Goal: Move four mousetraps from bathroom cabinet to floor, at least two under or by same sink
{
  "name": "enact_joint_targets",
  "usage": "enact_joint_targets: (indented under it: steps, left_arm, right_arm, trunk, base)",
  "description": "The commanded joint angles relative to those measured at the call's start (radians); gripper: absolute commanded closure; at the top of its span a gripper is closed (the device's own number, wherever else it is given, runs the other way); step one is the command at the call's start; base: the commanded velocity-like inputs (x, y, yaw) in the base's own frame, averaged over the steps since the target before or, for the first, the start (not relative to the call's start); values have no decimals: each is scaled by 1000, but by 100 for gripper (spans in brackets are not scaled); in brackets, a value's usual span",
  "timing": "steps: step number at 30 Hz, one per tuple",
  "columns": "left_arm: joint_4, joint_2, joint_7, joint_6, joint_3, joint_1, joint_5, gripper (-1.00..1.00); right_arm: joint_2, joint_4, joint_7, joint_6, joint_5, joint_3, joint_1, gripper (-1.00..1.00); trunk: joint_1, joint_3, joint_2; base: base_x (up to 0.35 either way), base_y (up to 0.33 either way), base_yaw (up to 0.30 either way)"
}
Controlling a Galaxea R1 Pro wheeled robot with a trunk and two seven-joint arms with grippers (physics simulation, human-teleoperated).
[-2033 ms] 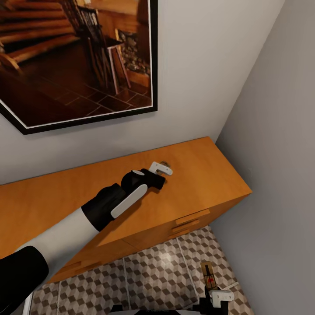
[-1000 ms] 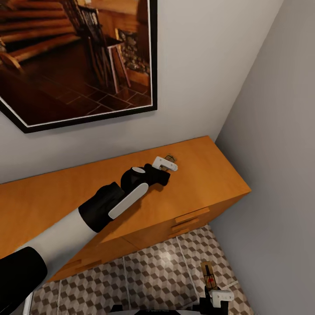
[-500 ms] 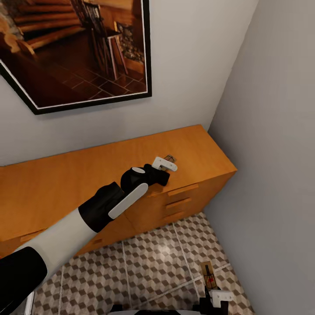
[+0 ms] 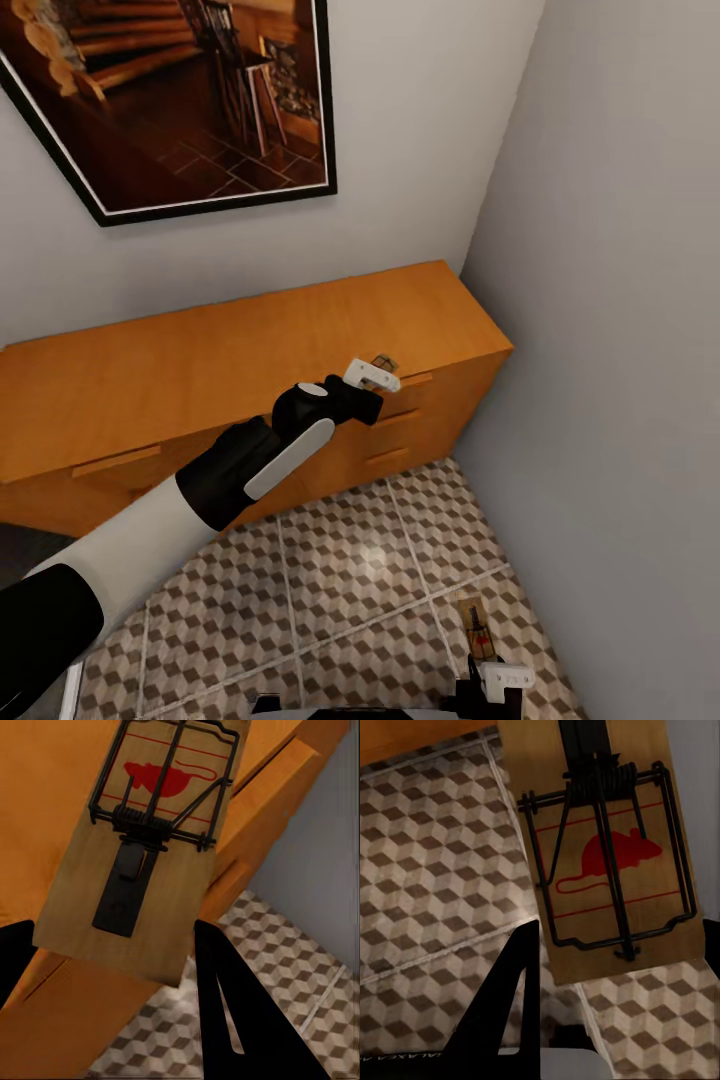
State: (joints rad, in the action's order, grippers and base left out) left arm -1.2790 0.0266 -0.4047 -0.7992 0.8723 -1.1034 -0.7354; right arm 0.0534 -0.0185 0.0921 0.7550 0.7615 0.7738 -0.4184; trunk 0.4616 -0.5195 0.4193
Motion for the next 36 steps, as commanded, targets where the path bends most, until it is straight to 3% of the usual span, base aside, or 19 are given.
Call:
enact_joint_targets:
  steps: [1,19,30,33,36]
  left_arm:
    - [-2,1,-9,-2,3,-2,-7,100]
    - [3,1,-9,-2,5,-1,-9,100]
    - [88,-14,-8,2,14,16,-9,100]
    - [111,-17,-7,5,41,35,-9,100]
    - [152,-22,-8,45,110,50,-10,100]
  right_arm:
    - [0,0,9,1,1,9,-1,100]
    - [0,0,9,1,1,9,-1,100]
    - [0,0,9,1,1,9,-1,100]
    - [0,0,9,1,1,9,-1,100]
    - [0,0,9,1,1,9,0,100]
  trunk:
    - [0,-1,2]
    - [0,-1,2]
    - [0,-1,2]
    - [0,-1,2]
    - [0,-1,2]
  base:
    - [-330,-73,0]
    - [-329,-70,0]
    - [-68,-7,0]
    - [-3,0,0]
    - [0,0,0]
